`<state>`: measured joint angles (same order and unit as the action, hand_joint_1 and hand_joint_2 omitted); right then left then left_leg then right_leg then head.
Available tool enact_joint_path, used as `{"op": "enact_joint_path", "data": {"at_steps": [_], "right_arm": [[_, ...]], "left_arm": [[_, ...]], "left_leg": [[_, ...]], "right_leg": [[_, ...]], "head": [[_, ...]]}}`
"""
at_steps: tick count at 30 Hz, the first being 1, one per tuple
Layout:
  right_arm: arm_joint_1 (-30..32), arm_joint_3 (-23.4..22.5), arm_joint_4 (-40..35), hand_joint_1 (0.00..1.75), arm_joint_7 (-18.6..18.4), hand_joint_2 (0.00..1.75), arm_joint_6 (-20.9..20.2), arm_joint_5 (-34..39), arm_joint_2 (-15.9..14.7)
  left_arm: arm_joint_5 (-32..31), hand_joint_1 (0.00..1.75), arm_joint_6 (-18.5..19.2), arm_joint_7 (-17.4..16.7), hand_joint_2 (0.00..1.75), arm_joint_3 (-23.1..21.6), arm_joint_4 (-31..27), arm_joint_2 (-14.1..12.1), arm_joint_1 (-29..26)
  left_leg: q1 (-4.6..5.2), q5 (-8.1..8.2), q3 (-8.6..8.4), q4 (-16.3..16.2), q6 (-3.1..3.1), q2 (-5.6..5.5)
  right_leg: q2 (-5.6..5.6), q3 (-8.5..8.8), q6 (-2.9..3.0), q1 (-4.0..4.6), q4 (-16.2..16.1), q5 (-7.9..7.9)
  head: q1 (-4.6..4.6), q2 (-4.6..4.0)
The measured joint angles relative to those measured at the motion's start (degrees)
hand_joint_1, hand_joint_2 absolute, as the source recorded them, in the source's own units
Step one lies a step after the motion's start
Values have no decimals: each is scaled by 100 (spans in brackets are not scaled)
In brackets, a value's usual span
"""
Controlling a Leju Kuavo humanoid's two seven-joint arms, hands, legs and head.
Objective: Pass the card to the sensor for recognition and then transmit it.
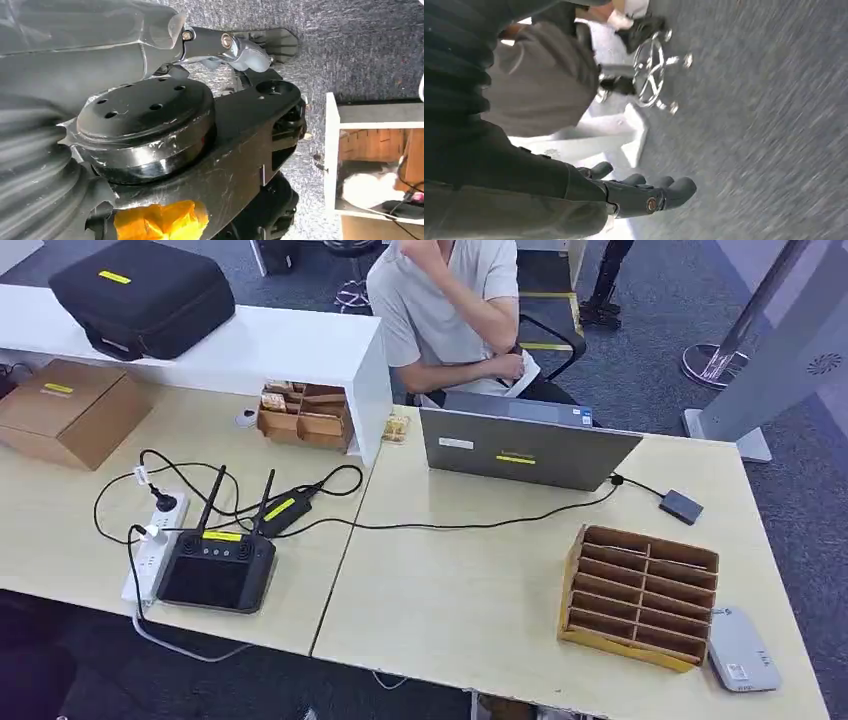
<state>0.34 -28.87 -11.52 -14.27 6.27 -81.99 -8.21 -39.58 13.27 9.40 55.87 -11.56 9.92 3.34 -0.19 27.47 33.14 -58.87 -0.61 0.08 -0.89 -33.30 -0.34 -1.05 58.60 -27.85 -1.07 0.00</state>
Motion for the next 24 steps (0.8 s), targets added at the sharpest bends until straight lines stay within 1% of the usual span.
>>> {"op": "enact_joint_path", "data": {"at_steps": [2, 4, 7, 9, 12, 17, 20, 24], "right_arm": [[-10, 2, 7, 0, -4, 175, -87, -79, 138], [-20, 2, 11, 0, -13, 175, -83, -100, 209], [-23, 0, 9, 0, -9, 175, 78, -94, 210], [-23, -13, 7, 0, -9, 175, 221, -76, 117], [-22, -77, -9, 0, -4, 175, 376, -70, -134], [-21, -223, -20, 0, -57, 175, 440, -28, -543], [-19, -319, -24, 0, -55, 175, 459, 11, -678], [-16, -376, -24, 0, -55, 175, 461, 20, -700]], "left_arm": [[0, 0, 0, 0, 175, 0, 2, -2, 0], [0, 0, 2, 0, 175, 0, 0, -2, -1], [-2, 0, 13, -2, 175, 2, 0, -13, 0], [-13, 0, 35, -13, 175, 4, 0, -24, -2], [-26, 0, 50, -17, 175, 9, 0, -42, -2], [-52, 0, 122, -39, 175, 33, 0, -61, -2], [-63, 0, 125, -52, 175, 35, 2, -61, -2], [-72, 0, 125, -57, 175, 37, 0, -63, -2]], "left_leg": [[0, 0, 1, 0, 0, 0], [1, 0, 1, 0, 0, 0], [2, 0, 1, 0, 0, 0], [5, 0, 2, -1, 1, 0], [10, 1, 3, -2, 1, 0], [10, 2, 3, -5, 3, 0], [10, 2, 3, -5, 3, 0], [9, 2, 2, -5, 3, 0]], "right_leg": [[-1, 0, 0, 0, 0, 0], [-1, 0, 0, -1, 0, 0], [0, 1, 0, -3, -1, 0], [-1, 1, -1, -6, -2, 0], [-1, 1, -2, -10, -4, 1], [-1, 1, -2, -10, -6, 1], [-1, 1, -2, -9, -5, 1], [-1, 0, -1, -7, -4, 1]], "head": [[2, 0], [2, 0], [0, 0], [-2, 0], [0, 0], [0, 0], [0, 0], [0, 0]]}}
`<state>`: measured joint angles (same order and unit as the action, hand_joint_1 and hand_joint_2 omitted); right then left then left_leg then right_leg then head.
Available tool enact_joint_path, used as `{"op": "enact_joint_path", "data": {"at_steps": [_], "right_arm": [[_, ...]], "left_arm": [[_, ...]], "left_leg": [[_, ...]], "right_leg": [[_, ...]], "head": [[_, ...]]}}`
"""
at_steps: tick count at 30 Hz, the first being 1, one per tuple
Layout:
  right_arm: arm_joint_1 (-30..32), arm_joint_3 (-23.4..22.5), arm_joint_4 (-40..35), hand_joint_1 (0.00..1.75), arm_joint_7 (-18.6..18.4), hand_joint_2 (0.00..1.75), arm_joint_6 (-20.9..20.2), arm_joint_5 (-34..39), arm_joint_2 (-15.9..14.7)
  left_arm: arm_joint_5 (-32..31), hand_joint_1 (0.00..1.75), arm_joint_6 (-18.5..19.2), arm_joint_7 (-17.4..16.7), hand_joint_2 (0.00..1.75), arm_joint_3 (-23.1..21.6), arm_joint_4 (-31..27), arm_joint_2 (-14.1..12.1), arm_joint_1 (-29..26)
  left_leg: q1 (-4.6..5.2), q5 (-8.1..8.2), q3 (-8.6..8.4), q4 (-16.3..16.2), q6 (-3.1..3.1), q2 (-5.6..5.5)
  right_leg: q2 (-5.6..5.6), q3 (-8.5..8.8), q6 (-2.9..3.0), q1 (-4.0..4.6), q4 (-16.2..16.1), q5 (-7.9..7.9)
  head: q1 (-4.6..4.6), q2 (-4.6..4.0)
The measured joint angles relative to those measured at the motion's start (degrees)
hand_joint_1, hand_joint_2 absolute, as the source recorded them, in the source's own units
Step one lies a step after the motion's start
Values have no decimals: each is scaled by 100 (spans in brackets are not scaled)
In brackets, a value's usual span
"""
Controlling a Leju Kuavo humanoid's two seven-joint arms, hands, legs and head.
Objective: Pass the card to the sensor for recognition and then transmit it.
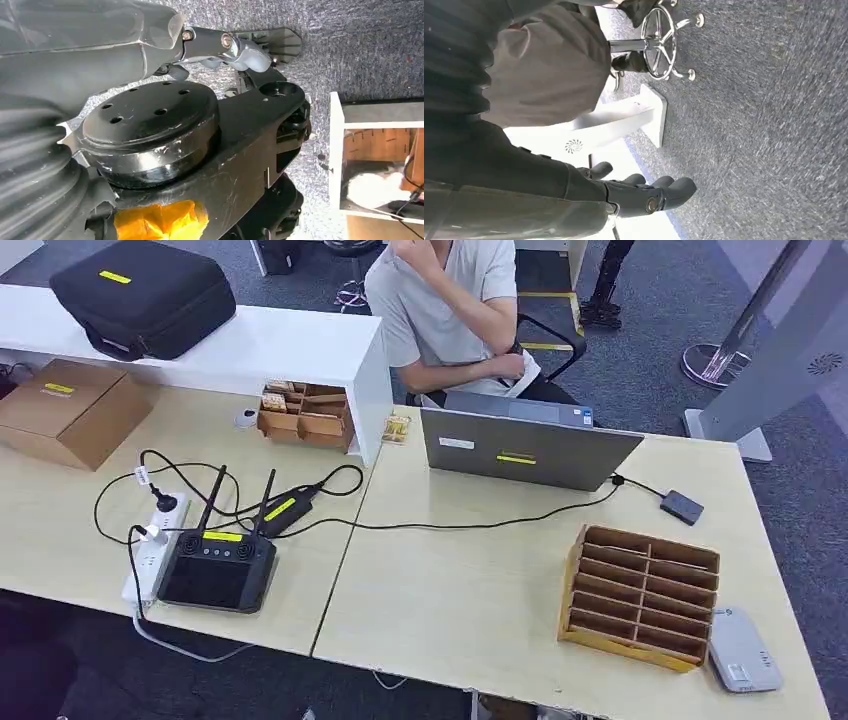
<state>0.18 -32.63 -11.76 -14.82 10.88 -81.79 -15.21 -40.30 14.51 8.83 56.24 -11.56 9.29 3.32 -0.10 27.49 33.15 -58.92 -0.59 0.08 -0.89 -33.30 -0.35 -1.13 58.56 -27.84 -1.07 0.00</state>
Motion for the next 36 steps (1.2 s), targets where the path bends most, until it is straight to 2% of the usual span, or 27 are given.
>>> {"op": "enact_joint_path", "data": {"at_steps": [5, 8, 12, 17, 21, 23, 27, 30, 36], "right_arm": [[2, -35, 2, 0, -2, 175, -109, -46, 39], [-4, -76, 4, 0, -55, 175, -300, -98, 263], [-20, -137, 15, 0, 0, 175, -574, -9, 737], [-107, -188, 59, 0, 13, 175, -906, 7, 1319], [-120, -203, 63, 0, 44, 175, -945, -44, 1530], [-115, -203, 63, 0, 68, 175, -803, -65, 1541], [-110, -212, 44, 0, 109, 175, -571, -118, 1351], [-90, -273, 20, 0, 118, 175, -314, -98, 1040], [-4, -478, -77, 0, 264, 175, 177, -138, -28]], "left_arm": [[0, 0, 15, 0, 175, 7, 0, 7, 0], [-7, 0, 17, 2, 175, 42, 2, 20, 0], [-4, 0, -6, 48, 175, 92, 2, 50, 4], [35, 0, -295, 164, 175, 151, 2, 195, 12], [33, 0, -302, 181, 175, 184, 2, 234, 12], [33, 0, -295, 201, 175, 197, 2, 238, 11], [-11, 0, -44, 147, 175, 234, 2, 177, 10], [-31, 0, 90, 127, 175, 236, 2, 125, 10], [-68, 0, 166, 133, 175, 242, 2, 76, 7]], "left_leg": [[-3, -1, -1, 2, -1, 0], [-8, -1, -1, 3, -2, 0], [-15, -2, -1, 4, -4, 0], [-16, -6, -1, 4, -10, 2], [-15, -6, 0, 4, -10, 1], [-14, -6, 1, 4, -10, 1], [-7, -5, 1, 3, -10, 1], [1, -3, 1, 2, -7, 1], [13, 3, 1, -2, 4, 2]], "right_leg": [[0, 0, 1, 3, 2, -1], [0, 0, 2, 8, 3, -1], [0, 0, 8, 17, 4, -4], [0, 0, 10, 17, 4, -3], [-1, 2, 10, 16, 4, -3], [-1, 1, 9, 15, 3, -3], [-1, 1, 9, 7, 1, -3], [-1, 1, 8, 0, 0, -2], [0, 0, 0, -15, -2, 0]], "head": [[0, 0], [-2, 0], [4, 0], [-2, 0], [-13, 0], [-11, 0], [-11, 0], [-7, 0], [-9, 0]]}}
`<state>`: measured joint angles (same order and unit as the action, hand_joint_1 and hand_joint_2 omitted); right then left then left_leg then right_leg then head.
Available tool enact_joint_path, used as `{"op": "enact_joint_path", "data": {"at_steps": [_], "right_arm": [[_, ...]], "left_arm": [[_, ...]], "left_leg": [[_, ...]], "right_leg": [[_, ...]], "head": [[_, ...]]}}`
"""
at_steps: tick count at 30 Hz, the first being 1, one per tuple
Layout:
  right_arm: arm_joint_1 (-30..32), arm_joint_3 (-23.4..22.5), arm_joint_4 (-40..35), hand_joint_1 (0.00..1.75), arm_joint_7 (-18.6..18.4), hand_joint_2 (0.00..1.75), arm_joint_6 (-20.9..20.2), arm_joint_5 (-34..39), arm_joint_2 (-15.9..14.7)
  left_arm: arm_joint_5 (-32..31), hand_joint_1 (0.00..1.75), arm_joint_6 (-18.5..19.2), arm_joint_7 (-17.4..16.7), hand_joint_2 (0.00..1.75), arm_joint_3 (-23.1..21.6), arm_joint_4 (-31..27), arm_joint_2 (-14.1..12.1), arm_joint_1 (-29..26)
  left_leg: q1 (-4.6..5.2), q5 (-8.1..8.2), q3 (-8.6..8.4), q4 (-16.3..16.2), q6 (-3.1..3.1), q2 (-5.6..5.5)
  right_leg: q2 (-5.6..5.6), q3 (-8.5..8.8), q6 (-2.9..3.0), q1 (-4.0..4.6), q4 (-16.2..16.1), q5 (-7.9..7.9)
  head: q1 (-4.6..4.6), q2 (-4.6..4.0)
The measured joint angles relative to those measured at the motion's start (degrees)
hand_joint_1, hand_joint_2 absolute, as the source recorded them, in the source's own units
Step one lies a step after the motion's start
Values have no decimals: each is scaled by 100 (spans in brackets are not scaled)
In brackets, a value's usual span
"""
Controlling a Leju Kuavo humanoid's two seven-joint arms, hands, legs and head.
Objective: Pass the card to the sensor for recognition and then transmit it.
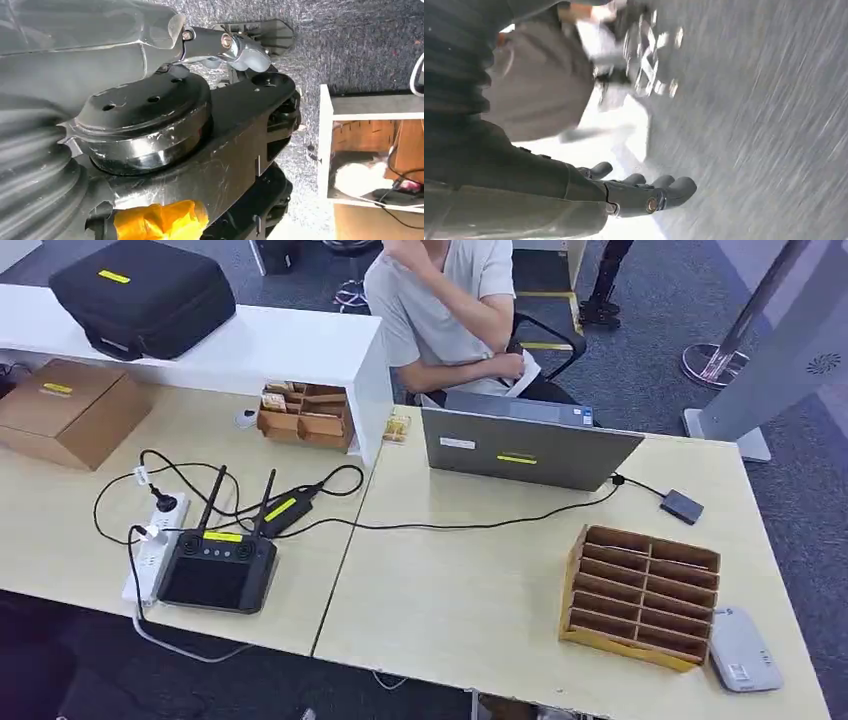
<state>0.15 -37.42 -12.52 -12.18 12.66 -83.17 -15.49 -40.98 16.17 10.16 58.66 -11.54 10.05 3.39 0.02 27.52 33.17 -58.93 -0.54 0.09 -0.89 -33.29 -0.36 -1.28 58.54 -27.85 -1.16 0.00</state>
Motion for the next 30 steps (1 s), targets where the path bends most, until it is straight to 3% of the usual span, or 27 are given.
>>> {"op": "enact_joint_path", "data": {"at_steps": [6, 12, 16, 25, 30], "right_arm": [[91, -149, -52, 0, 33, 175, 140, -92, -721], [98, -293, -61, 0, 31, 175, 78, -140, -916], [90, -304, -41, 0, -63, 175, -123, -205, -700], [20, -345, 39, 0, -192, 175, -534, -201, 199], [-12, -350, 66, 0, -236, 175, -732, -284, 575]], "left_arm": [[-17, 0, 53, 2, 175, 26, 0, -20, -4], [-20, 0, 53, 7, 175, 35, 0, -11, -3], [-55, 0, 53, 4, 175, 35, 0, -2, -2], [-105, 0, 33, 4, 175, 35, 0, 15, 1], [-83, 0, -234, 68, 175, 64, 0, 111, 4]], "left_leg": [[-2, 2, -1, 0, 3, 0], [-10, 2, -3, 1, 1, 5], [-14, 0, -4, 4, -2, 5], [-19, -4, -5, 8, -8, 4], [-18, -4, -4, 8, -8, 5]], "right_leg": [[2, 0, 0, 1, -2, 0], [6, -2, 1, 12, 2, -1], [6, -2, 2, 17, 4, -1], [4, -1, 8, 21, 7, -4], [4, -1, 8, 20, 6, -4]], "head": [[-15, 0], [-44, 0], [-46, 0], [-48, 0], [-46, 0]]}}
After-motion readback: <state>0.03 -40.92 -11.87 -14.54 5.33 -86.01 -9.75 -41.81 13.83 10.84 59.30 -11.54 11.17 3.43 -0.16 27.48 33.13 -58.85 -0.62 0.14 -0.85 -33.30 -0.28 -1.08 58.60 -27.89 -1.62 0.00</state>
